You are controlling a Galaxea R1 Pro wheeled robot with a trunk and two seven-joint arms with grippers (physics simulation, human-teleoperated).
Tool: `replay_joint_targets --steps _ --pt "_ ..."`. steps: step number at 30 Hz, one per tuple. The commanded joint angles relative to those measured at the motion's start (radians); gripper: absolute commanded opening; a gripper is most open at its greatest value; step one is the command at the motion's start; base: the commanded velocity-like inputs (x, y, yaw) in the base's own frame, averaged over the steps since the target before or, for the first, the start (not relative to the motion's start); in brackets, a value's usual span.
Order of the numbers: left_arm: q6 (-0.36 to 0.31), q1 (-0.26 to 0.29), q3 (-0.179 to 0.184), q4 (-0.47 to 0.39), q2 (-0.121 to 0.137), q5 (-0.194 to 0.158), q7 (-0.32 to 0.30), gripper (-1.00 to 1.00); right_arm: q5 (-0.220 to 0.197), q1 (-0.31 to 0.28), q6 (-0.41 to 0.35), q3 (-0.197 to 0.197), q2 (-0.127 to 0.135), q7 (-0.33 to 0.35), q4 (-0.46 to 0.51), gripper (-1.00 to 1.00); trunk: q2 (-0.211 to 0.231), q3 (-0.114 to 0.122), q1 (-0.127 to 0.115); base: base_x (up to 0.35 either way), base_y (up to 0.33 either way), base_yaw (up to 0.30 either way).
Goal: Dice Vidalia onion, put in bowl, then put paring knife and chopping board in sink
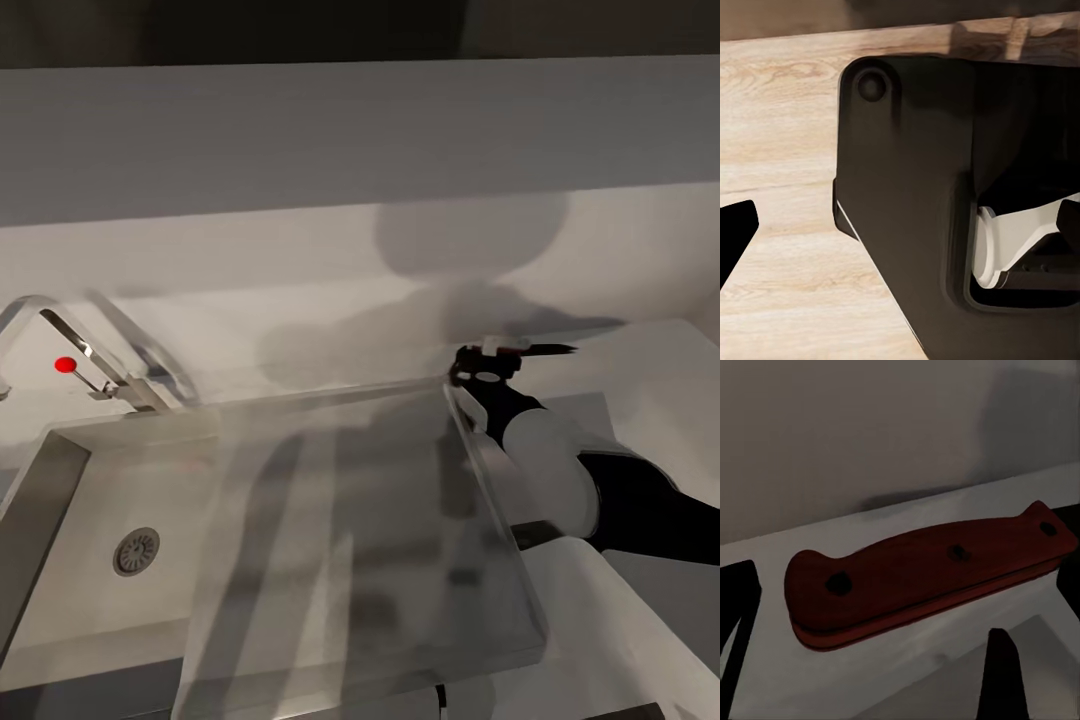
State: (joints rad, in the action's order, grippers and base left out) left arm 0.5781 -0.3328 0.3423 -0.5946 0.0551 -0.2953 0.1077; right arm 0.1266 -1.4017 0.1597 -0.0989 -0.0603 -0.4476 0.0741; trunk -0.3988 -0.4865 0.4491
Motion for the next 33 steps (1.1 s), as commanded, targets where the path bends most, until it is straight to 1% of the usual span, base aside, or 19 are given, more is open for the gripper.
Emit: replay_joint_targets --steps 1,6,15,18,20,22,25,27,33 --pt "0.001 0.0 0.008 -0.002 0.002 -0.003 0.01 1.0 0.004 0.0 -0.005 -0.027 0.002 -0.005 -0.02 1.0 -0.001 -0.002 0.001 0.0 0.0 0.0" --pt "0.001 0.0 0.009 -0.002 0.002 -0.002 0.01 1.0 0.001 0.0 -0.003 -0.027 0.018 0.002 -0.021 1.0 -0.001 -0.002 0.001 0.0 0.0 0.0" --pt "0.002 0.0 0.009 -0.002 0.001 -0.002 0.01 1.0 0.002 0.0 -0.003 -0.03 0.024 -0.001 -0.021 1.0 -0.001 -0.002 0.001 0.0 0.0 0.0" --pt "0.002 0.0 0.009 -0.002 0.002 -0.002 0.01 1.0 0.0 0.0 0.005 -0.03 0.036 -0.003 -0.02 1.0 -0.001 -0.002 0.001 0.0 0.0 0.0" --pt "0.002 0.0 0.009 -0.002 0.002 -0.002 0.01 1.0 -0.021 0.0 0.019 -0.032 0.045 -0.004 -0.02 1.0 -0.001 -0.002 0.001 0.0 0.0 0.0" --pt "0.002 0.0 0.009 -0.002 0.002 -0.002 0.01 1.0 -0.051 0.0 0.025 -0.032 0.054 -0.005 -0.021 1.0 -0.001 -0.002 0.001 0.0 0.0 0.0" --pt "0.002 0.0 0.009 -0.002 0.002 -0.002 0.01 1.0 -0.09 0.0 0.028 -0.032 0.063 -0.005 -0.021 1.0 -0.001 -0.002 0.001 0.0 0.0 0.0" --pt "0.002 0.0 0.009 -0.002 0.002 -0.002 0.01 1.0 -0.1 0.0 0.03 -0.032 0.066 -0.008 -0.022 1.0 -0.001 -0.002 0.001 0.0 0.0 0.0" --pt "0.002 0.0 0.009 -0.002 0.002 -0.002 0.01 1.0 -0.112 0.0 0.032 -0.032 0.092 -0.032 -0.021 1.0 -0.001 -0.002 0.001 0.0 0.0 0.0"
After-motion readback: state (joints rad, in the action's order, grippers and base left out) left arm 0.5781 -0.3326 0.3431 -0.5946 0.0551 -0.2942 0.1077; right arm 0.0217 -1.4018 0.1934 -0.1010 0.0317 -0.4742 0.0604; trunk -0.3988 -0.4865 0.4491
